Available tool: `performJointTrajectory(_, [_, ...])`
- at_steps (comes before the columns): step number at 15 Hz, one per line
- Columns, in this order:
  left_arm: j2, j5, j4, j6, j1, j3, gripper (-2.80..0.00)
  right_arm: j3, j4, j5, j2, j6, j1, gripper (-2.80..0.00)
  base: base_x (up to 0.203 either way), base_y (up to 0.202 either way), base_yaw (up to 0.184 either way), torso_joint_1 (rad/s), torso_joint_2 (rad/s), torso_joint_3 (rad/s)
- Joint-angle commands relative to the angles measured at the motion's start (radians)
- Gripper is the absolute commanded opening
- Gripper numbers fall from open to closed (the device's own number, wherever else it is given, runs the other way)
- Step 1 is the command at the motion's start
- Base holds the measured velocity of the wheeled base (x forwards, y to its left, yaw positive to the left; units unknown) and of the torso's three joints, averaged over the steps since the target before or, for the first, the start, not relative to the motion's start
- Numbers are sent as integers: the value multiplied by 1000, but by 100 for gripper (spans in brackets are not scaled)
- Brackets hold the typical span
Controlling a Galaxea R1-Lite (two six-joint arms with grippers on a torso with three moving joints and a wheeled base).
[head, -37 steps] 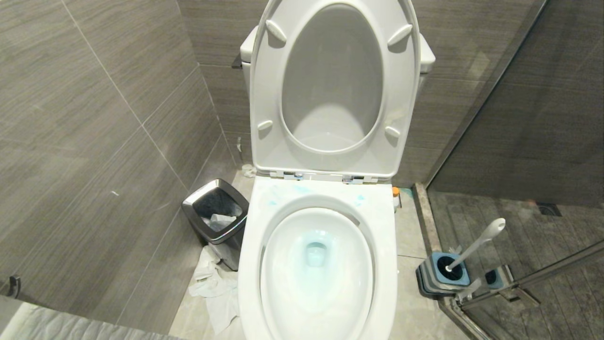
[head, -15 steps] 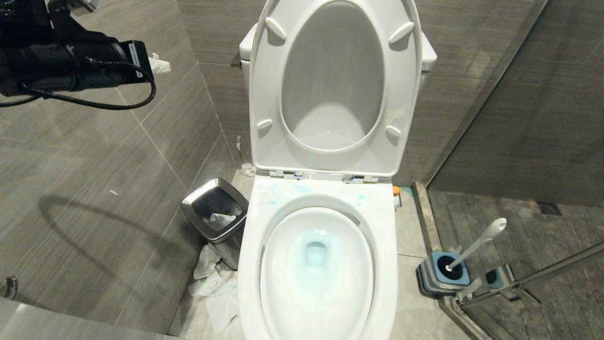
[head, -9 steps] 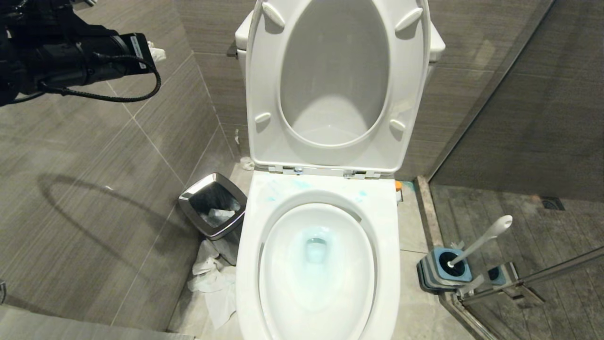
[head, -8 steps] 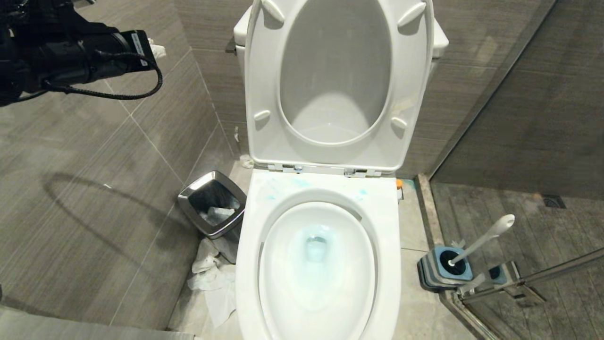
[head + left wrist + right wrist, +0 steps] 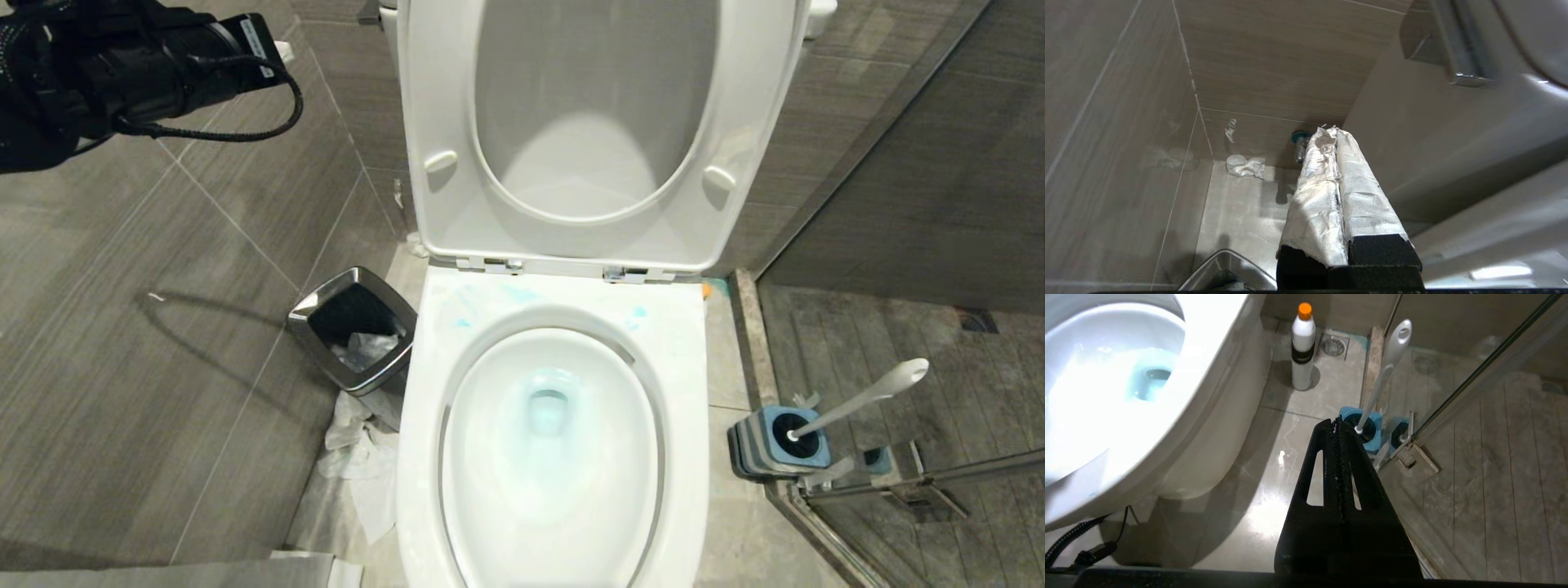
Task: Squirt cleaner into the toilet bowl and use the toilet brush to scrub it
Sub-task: Flush the toilet
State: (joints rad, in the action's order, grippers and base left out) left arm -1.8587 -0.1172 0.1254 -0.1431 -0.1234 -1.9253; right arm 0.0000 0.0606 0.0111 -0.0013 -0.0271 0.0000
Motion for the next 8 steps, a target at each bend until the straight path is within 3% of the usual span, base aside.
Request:
performJointTrajectory(1, [-4, -1, 13, -6, -1, -11, -280, 25, 1, 1, 1, 0, 0, -280, 0, 0, 0, 4, 1, -165])
performJointTrajectory(5, [-5, 3, 65, -42, -7, -12, -280, 25, 1, 1, 1, 0, 0, -280, 0, 0, 0, 3, 2, -43])
performJointTrajectory(8, [-6, 47, 122, -61, -20, -14, -280, 25, 1, 0, 1, 0, 0, -280, 0, 0, 0, 0, 0, 0])
